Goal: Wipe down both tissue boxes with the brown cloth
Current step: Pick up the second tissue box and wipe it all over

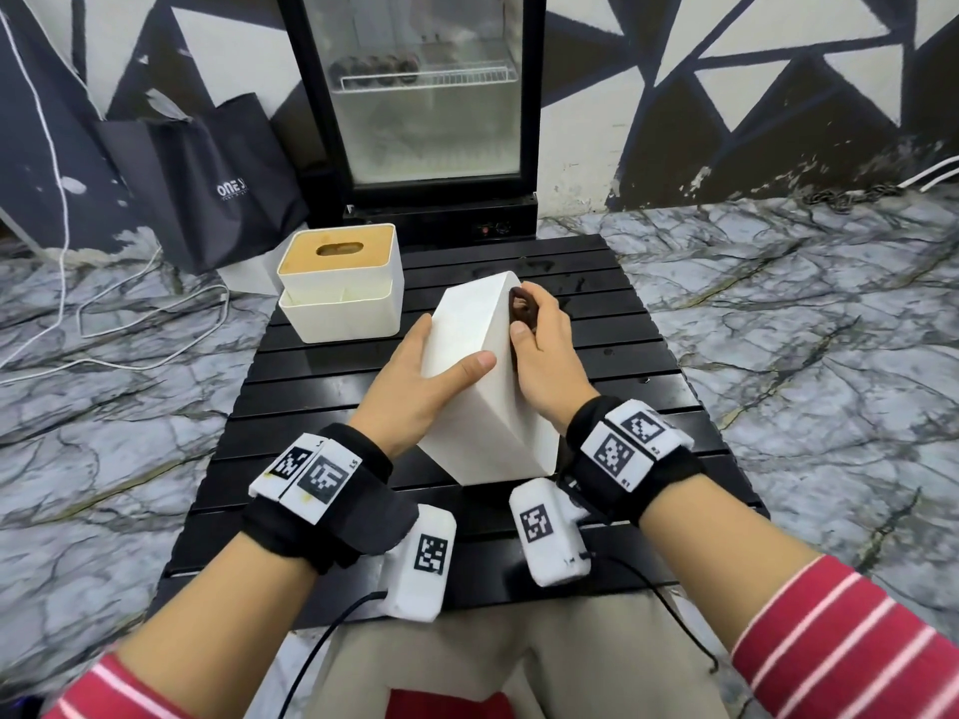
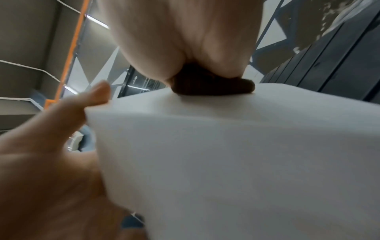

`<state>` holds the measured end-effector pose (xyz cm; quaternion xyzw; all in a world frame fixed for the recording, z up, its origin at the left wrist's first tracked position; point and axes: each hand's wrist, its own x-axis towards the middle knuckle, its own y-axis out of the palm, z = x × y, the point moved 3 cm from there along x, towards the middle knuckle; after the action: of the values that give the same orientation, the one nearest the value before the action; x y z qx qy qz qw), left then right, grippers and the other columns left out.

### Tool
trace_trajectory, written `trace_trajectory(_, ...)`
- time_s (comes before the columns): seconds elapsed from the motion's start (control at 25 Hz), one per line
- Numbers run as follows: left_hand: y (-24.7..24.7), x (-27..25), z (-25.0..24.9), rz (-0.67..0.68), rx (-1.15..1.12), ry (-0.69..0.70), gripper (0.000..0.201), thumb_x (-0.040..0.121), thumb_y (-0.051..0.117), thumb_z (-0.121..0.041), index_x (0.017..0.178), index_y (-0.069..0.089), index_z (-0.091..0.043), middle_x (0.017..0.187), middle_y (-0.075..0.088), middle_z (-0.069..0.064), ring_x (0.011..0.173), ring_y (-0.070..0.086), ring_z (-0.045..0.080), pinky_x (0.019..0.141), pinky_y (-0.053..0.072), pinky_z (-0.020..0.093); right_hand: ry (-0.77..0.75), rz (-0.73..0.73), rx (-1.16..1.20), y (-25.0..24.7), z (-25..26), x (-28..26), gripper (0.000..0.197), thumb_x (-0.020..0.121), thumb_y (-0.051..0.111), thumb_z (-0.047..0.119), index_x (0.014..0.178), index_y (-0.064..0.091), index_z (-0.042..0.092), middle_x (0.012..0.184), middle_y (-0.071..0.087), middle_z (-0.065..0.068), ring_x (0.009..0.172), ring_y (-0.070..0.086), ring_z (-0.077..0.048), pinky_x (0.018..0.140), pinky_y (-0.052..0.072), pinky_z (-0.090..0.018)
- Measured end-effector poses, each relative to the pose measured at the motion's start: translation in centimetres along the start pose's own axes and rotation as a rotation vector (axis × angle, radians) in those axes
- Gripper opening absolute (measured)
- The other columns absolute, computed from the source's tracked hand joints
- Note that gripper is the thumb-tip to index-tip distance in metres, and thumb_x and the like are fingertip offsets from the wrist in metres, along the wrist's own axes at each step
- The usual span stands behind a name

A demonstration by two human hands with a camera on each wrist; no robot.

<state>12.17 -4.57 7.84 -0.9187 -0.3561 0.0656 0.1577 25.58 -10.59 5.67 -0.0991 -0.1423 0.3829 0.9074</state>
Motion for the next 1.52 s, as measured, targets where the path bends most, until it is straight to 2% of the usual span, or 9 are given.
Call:
trace_trajectory(0.32,0.2,0.1,0.2,-0.017,-0.080,-0.002,0.032,0.070,0.070,-0.045,0.090,0.045,-0.044,0.095,0.056,-0.027,0.081,0.056,-0.019,0.074,0.046,0.009,0.183,-0.017,0.021,-1.3,-3.5,-0.8,0.043,0.096,0.033,0.011,0.138,0.027,0.019,0.138,0.029,-0.010,0.124,0.033,-0.018,0.103,0.024,-0.026)
trace_trajectory(0.52,0.1,0.0,0.3,-0.037,-0.114,-0.018,0.039,0.077,0.071,-0.047,0.097,0.038,-0.045,0.099,0.051,-0.030,0.090,0.053,-0.011,0.076,0.042,0.014,0.178,-0.045,0.015,-0.6,-4.0,-3.3,0.043,0.095,0.034,0.010,0.137,0.028,0.018,0.138,0.030,-0.008,0.129,0.029,-0.021,0.109,0.021,-0.031)
trace_trajectory(0.72,0.2,0.1,0.5,-0.043,-0.065,0.011,0.069,0.059,0.066,-0.064,0.120,0.045,-0.041,0.116,0.058,-0.017,0.106,0.057,0.005,0.089,0.047,0.028,0.184,-0.055,0.072,0.2,-3.0,-4.8,0.046,0.095,0.036,0.011,0.139,0.026,0.020,0.142,0.025,-0.005,0.131,0.027,-0.019,0.112,0.021,-0.036)
trace_trajectory(0.88,0.5,-0.1,0.1,-0.036,-0.038,-0.014,0.036,0.076,0.069,-0.049,0.097,0.040,-0.050,0.101,0.051,-0.028,0.093,0.053,-0.009,0.074,0.042,0.010,0.164,-0.026,0.148,0.4,-1.8,-5.6,0.046,0.096,0.035,0.013,0.140,0.024,0.024,0.143,0.024,-0.001,0.130,0.027,-0.013,0.111,0.021,-0.032)
trace_trajectory(1.12,1.5,-0.6,-1.1,0.006,0.072,0.039,0.035,0.086,0.064,-0.033,0.091,0.031,-0.043,0.092,0.036,-0.036,0.081,0.038,-0.024,0.065,0.033,-0.005,0.118,-0.038,0.229,-0.1,-0.5,-6.2,0.044,0.096,0.038,0.014,0.136,0.030,0.032,0.142,0.031,0.005,0.122,0.034,-0.004,0.108,0.026,-0.028)
trace_trajectory(1.2,1.8,-0.7,-1.3,0.009,0.104,0.060,0.040,0.082,0.068,-0.038,0.098,0.032,-0.044,0.097,0.040,-0.035,0.090,0.040,-0.023,0.071,0.033,-0.004,0.091,-0.060,0.272,-0.3,-0.2,-6.1,0.043,0.094,0.040,0.016,0.130,0.034,0.037,0.139,0.037,0.003,0.124,0.039,-0.006,0.109,0.030,-0.033)
trace_trajectory(1.32,2.4,-0.9,-1.6,0.009,0.144,0.115,0.064,0.068,0.070,-0.058,0.122,0.042,-0.038,0.110,0.053,-0.027,0.106,0.049,-0.009,0.090,0.041,0.014,0.090,-0.063,0.414,-1.5,0.7,-6.1,0.039,0.094,0.040,0.007,0.124,0.041,0.031,0.116,0.053,0.009,0.098,0.053,0.008,0.088,0.045,-0.015)
trace_trajectory(1.44,2.5,-1.5,-2.0,0.040,0.227,0.111,0.075,0.078,0.072,-0.040,0.140,0.032,-0.022,0.106,0.041,-0.037,0.096,0.044,-0.018,0.082,0.032,-0.002,0.048,-0.086,0.388,-3.2,1.2,-6.2,0.043,0.093,0.042,0.005,0.131,0.039,0.026,0.114,0.054,0.012,0.096,0.053,0.006,0.092,0.045,-0.021)
trace_trajectory(1.52,2.6,-1.7,-1.6,0.062,0.311,0.085,0.092,0.076,0.073,-0.044,0.148,0.019,-0.022,0.136,0.037,-0.028,0.123,0.039,-0.003,0.096,0.029,0.007,-0.009,-0.111,0.295,-4.4,1.6,-6.1,0.044,0.092,0.046,0.006,0.130,0.039,0.025,0.116,0.052,0.008,0.091,0.052,0.009,0.084,0.047,-0.015)
